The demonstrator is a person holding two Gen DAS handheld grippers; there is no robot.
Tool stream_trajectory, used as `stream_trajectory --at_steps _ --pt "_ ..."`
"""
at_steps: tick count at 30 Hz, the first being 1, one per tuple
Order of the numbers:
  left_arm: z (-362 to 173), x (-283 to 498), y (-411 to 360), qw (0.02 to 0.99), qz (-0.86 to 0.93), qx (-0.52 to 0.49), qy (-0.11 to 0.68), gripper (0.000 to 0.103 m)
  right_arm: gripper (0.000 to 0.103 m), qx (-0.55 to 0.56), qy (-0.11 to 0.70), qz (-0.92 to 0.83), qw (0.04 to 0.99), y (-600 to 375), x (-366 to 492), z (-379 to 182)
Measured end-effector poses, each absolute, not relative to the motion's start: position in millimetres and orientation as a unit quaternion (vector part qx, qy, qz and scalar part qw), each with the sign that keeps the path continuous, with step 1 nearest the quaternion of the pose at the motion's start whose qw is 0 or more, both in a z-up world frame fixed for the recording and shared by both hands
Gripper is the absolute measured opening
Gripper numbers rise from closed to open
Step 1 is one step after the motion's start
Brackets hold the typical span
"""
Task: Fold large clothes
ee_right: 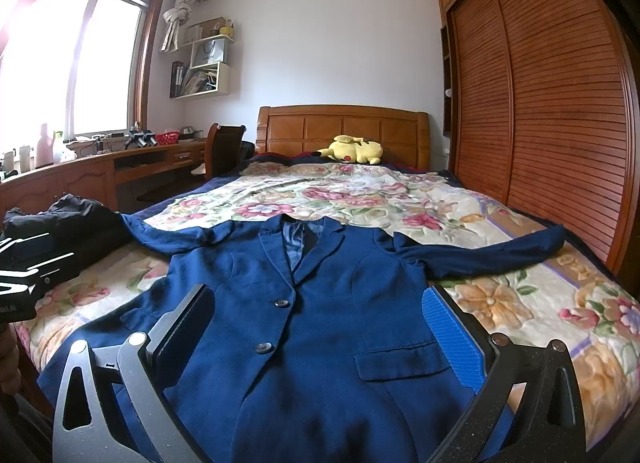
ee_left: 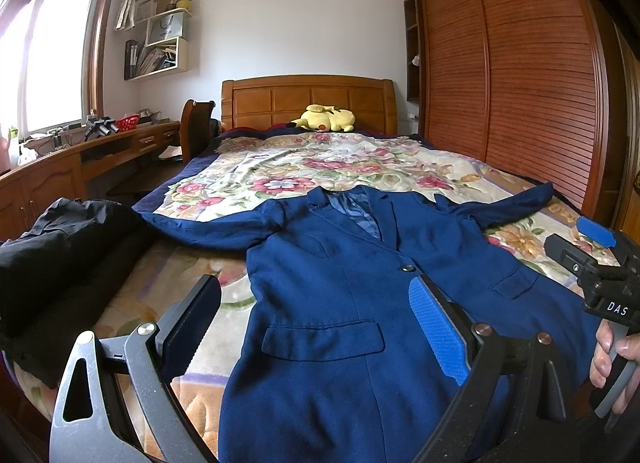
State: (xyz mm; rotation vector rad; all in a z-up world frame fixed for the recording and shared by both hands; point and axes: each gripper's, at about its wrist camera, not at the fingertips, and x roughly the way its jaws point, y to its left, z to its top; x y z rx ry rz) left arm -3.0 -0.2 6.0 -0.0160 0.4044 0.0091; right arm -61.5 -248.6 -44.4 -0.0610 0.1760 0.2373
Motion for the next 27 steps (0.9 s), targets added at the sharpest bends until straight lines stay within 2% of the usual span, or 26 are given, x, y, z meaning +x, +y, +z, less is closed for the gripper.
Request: stream_trajectory --at_steps 27 --pt "4.4 -2.4 -1.1 0.980 0.005 -0.007 0.199 0.096 0.103 -0.032 0.085 0.120 0.989 -248.1 -61.4 -46.0"
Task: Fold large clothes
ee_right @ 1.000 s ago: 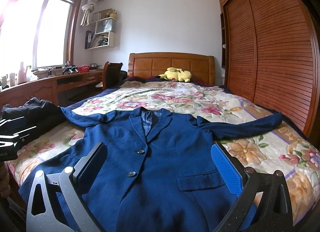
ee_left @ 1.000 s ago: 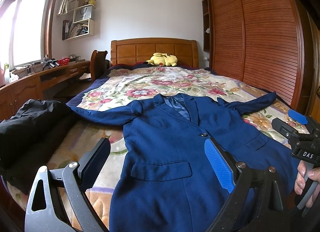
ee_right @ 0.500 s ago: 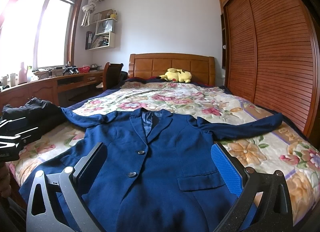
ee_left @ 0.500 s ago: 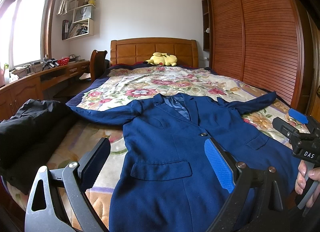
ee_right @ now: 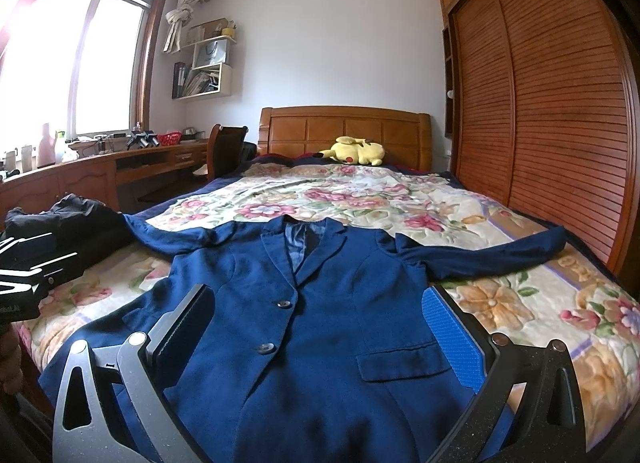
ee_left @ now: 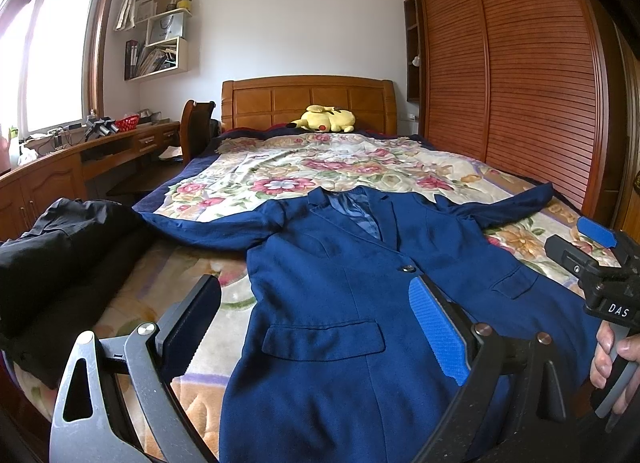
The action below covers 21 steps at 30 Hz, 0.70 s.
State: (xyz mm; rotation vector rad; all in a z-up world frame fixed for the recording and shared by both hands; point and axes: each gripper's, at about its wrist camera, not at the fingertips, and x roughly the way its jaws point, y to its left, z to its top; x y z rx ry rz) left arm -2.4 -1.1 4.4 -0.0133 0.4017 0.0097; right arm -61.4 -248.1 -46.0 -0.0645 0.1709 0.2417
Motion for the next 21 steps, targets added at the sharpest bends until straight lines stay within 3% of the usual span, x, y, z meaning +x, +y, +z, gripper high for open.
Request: stream_trajectory --at_steps 21 --pt "-6 19 20 0.969 0.018 -0.016 0.248 0.096 0.103 -0.062 0.128 0.151 0.978 -221 -41 -55"
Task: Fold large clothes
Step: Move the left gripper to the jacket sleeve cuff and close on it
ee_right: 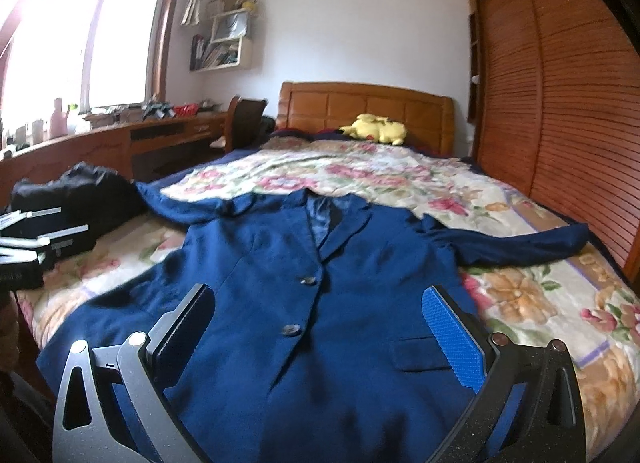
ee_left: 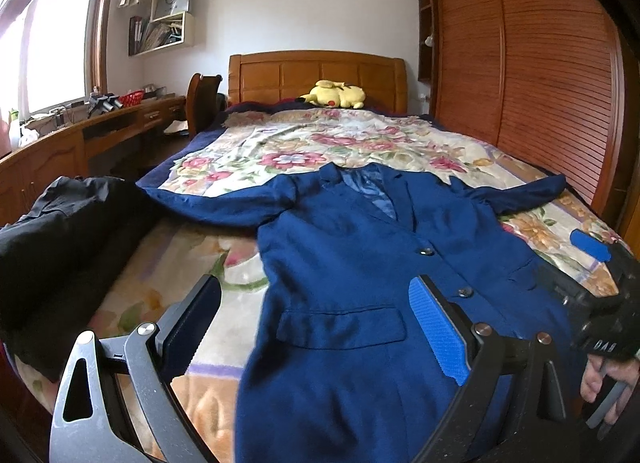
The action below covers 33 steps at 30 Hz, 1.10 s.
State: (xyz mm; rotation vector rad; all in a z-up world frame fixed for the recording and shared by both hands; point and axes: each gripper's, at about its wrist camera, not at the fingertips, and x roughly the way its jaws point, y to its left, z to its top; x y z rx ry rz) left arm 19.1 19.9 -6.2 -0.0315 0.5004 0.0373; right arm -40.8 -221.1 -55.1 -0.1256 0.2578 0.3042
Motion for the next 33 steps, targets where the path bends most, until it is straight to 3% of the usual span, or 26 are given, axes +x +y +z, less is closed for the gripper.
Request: stream_trajectory --at_steps 19,33 --pt "3 63 71 0.955 0.075 0.060 0.282 0.096 0.103 -0.068 0.153 0.202 0.965 -196 2 -44" --pt "-8 107 124 0.941 0.094 0.057 0.319 0.096 0.103 -0.074 0.139 0.234 0.960 -159 36 -26"
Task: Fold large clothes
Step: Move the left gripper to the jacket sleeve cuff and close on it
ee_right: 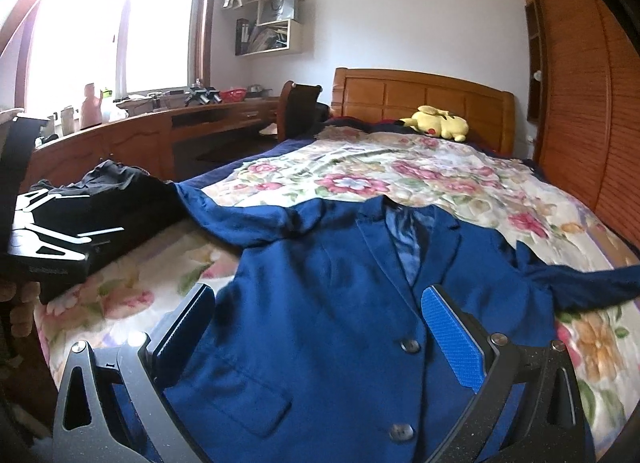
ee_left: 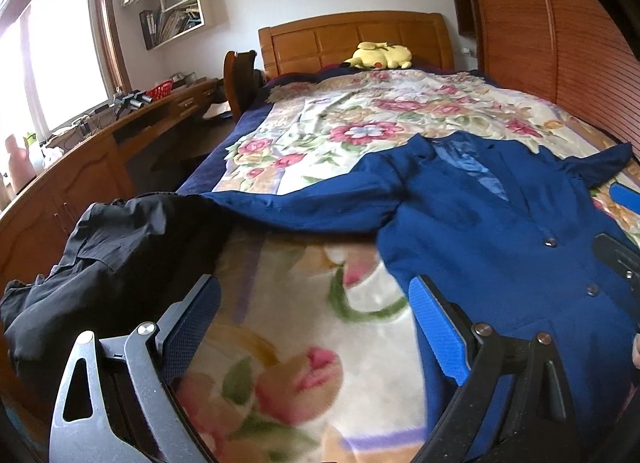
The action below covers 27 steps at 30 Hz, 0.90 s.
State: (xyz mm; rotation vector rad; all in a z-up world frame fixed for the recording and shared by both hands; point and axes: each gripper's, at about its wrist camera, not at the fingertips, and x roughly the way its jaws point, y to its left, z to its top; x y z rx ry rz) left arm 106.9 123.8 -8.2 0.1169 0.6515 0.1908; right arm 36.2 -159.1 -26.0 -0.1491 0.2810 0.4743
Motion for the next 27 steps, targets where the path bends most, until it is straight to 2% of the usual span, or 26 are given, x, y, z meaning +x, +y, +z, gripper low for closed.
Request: stream_trajectory --at_steps 27 --pt "-56 256 202 0.916 0.111 -0.047 0.384 0.096 0.103 -0.110 0.191 0.283 0.933 -124 109 -37"
